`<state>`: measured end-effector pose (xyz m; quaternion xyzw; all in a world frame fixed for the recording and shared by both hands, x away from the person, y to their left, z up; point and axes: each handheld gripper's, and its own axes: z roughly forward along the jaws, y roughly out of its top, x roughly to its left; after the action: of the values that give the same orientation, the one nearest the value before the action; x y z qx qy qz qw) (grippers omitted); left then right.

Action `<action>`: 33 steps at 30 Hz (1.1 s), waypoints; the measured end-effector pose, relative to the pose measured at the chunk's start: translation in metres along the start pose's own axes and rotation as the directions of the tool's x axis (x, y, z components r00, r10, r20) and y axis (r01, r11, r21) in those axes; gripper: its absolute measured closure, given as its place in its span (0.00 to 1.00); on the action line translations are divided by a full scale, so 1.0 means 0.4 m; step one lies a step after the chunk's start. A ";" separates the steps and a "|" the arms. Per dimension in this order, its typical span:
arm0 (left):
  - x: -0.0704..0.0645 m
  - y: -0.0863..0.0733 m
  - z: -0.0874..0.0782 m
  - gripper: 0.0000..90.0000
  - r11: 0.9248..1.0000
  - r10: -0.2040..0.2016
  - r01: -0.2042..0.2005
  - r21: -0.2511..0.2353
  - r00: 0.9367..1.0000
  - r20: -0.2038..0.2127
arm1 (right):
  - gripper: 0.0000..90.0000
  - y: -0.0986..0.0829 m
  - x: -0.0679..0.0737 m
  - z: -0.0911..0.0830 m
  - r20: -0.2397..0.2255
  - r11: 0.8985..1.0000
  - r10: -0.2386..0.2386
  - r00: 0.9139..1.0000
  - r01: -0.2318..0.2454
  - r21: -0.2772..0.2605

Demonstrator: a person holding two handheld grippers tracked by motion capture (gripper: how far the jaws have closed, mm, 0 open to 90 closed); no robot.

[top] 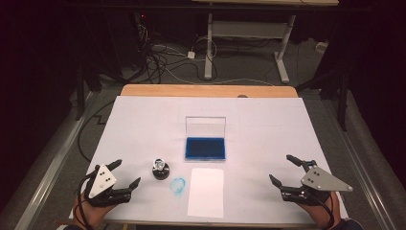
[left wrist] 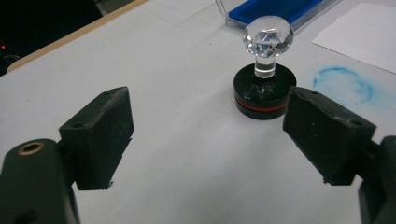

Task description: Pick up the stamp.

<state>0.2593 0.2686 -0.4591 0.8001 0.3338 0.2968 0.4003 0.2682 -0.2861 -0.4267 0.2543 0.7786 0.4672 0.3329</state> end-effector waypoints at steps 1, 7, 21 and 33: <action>0.002 0.001 0.002 0.17 1.000 -0.001 0.001 0.003 1.000 0.003 | 0.22 -0.005 -0.004 -0.003 0.000 1.000 0.002 1.000 -0.002 0.002; 0.014 -0.018 0.006 0.17 0.998 -0.052 0.051 0.033 0.998 0.026 | 0.22 0.003 -0.006 0.004 0.009 1.000 0.007 1.000 -0.007 -0.012; 0.000 -0.011 -0.006 0.18 0.996 -0.046 0.042 0.074 0.998 0.049 | 0.22 0.015 -0.004 0.050 -0.029 1.000 -0.015 0.999 0.015 0.004; -0.020 0.067 0.042 0.18 0.995 -0.031 0.018 0.102 0.992 0.125 | 0.22 0.015 -0.002 0.060 -0.045 0.999 -0.027 0.999 0.028 0.021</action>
<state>0.2748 0.2429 -0.4468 0.8323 0.3321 0.2235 0.3835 0.2873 -0.2706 -0.4295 0.2367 0.7944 0.4596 0.3189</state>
